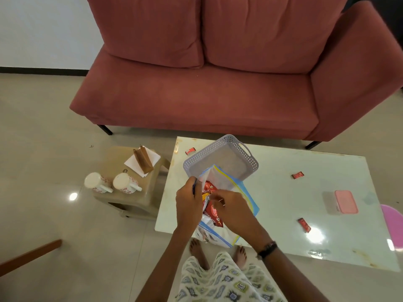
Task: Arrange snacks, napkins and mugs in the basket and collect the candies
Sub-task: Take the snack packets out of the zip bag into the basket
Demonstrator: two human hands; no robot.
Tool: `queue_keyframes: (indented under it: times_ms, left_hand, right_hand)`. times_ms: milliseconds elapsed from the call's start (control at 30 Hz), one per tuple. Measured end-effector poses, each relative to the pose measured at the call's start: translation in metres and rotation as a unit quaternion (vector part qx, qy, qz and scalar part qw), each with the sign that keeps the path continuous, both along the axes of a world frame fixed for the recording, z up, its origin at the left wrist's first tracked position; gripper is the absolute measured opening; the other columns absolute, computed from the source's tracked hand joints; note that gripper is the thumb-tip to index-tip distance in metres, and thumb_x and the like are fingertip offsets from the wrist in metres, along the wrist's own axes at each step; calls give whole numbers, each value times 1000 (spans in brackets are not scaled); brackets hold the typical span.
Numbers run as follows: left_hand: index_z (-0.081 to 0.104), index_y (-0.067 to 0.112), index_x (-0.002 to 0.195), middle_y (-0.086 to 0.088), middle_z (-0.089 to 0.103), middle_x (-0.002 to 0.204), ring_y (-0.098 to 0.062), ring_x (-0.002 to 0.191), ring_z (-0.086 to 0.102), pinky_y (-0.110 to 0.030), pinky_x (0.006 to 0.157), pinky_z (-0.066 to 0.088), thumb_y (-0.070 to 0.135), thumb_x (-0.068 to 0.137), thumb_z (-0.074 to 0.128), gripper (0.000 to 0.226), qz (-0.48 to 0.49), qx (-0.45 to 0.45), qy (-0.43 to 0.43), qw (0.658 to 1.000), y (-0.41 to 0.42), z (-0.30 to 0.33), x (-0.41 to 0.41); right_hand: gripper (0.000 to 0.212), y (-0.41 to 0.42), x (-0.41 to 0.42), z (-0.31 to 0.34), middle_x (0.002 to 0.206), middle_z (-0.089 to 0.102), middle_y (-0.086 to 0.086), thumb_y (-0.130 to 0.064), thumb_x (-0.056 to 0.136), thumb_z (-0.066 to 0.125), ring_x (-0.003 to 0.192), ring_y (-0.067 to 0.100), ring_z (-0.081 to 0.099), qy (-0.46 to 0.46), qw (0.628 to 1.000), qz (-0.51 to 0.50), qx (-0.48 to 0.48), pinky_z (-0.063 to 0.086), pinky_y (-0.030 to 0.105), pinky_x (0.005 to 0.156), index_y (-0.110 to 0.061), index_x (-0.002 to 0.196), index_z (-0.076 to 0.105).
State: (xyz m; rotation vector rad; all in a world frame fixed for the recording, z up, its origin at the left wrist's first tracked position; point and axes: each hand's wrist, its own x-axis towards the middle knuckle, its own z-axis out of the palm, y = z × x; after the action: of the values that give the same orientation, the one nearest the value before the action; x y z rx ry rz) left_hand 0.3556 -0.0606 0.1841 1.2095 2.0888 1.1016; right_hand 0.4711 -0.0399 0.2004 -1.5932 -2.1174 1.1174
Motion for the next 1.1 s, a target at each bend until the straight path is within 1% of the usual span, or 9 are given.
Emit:
queue_keyframes:
  times_ms: [100,233,400,467,567,667,767,933,1100]
  left_hand:
    - [52,10,78,1,51,63,-18,52,48,-11,52,43,26,95,47,24,-8,1,-11,1000,-6,5,7]
    - [52,8,77,-24,63,77,-23,55,50,-21,65,45,25,95,47,25,3,-7,-35,999,-12,14,16]
    - [57,3,80,-27,63,75,-39,69,57,-22,60,47,24,94,48,28,16,11,-67,998,-15,19,22]
    - [57,2,78,-21,59,65,-33,63,50,-24,53,43,26,94,48,30,16,22,-75,997,-15,21,24]
    - [63,-2,92,-23,66,80,-30,76,59,-25,68,49,35,90,46,41,12,27,-69,997,-14,20,28]
    - [64,2,100,-19,68,88,-33,81,64,-31,71,54,47,85,40,53,7,36,-72,997,-15,19,29]
    - [64,2,99,-19,69,86,-32,79,63,-29,70,53,45,86,41,50,7,41,-79,996,-15,19,30]
    - [64,12,94,-1,66,77,-14,66,60,-17,61,53,42,89,44,37,5,23,-75,997,-14,16,31]
    - [59,23,85,9,63,73,-8,66,62,-18,60,55,33,94,49,17,0,13,-62,998,-13,8,35]
  right_hand:
    - [23,7,-19,-41,104,67,9,-24,88,57,95,28,63,-105,993,44,-42,48,32,80,-12,107,59]
    - [34,25,-39,-65,127,51,16,-14,95,42,117,29,48,-162,986,17,-36,42,34,96,0,126,43]
    - [45,34,-41,-71,138,39,20,-18,95,41,127,31,37,-244,968,7,-56,34,36,106,3,134,33]
    - [43,35,-39,-75,133,43,16,-19,93,43,122,29,40,-260,965,5,-36,33,34,102,0,131,36]
    - [43,34,-42,-79,118,51,15,-23,83,59,108,30,48,-262,965,-16,-1,40,37,90,-3,119,48]
    - [41,33,-41,-85,73,60,16,-13,46,86,66,32,59,-258,963,-42,60,51,35,57,-3,79,64]
    - [36,33,-40,-101,70,59,15,-17,46,84,60,30,58,-307,951,-28,41,50,34,56,-5,75,66]
    - [34,36,-32,-89,123,48,14,-18,90,47,113,31,45,-278,959,-29,-38,32,37,95,-3,120,47]
    - [36,37,-28,-86,129,49,18,-17,94,43,124,30,43,-211,973,-80,-45,30,36,102,3,123,45]
